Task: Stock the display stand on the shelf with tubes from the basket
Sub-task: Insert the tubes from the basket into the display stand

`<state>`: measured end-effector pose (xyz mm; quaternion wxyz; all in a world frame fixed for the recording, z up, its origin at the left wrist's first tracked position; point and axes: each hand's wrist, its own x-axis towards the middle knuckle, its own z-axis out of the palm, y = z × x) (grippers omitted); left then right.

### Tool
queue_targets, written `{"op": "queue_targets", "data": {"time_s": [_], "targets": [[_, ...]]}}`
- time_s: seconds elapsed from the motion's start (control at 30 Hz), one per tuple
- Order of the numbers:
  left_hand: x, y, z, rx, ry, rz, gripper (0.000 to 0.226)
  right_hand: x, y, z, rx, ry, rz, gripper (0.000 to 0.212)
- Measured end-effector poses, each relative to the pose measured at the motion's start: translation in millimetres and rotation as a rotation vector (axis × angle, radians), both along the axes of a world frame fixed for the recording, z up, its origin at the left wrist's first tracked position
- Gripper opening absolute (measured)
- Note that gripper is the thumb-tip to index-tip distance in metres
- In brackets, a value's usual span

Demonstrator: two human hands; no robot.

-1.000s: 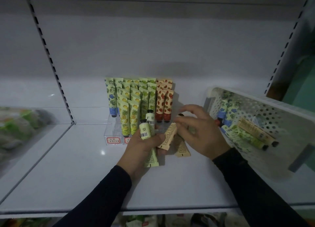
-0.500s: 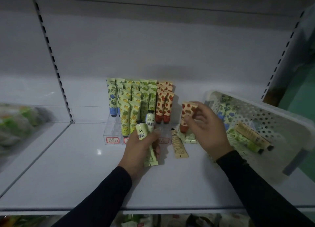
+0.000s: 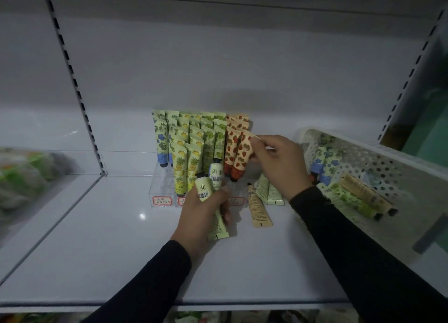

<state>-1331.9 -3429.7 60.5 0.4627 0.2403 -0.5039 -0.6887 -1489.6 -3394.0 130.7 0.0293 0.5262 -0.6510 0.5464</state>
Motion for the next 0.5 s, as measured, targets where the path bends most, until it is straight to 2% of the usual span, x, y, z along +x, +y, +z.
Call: {"op": "queue_targets", "data": {"time_s": [0.13, 0.33, 0.5], "targets": [[0.9, -0.6, -0.4, -0.020, -0.016, 0.014, 0.008, 7.4, -9.0, 0.9, -0.010, -0.030, 0.018, 0.025], [1.1, -0.4, 0.4, 0.004, -0.016, 0.016, 0.008, 16.5, -10.9, 3.1, -0.009, 0.138, -0.015, 0.020], [1.5, 0.2, 0.1, 0.003, -0.020, 0.017, 0.009, 8.8, -7.3, 7.4, -0.043, 0.087, -0.022, 0.022]]}}
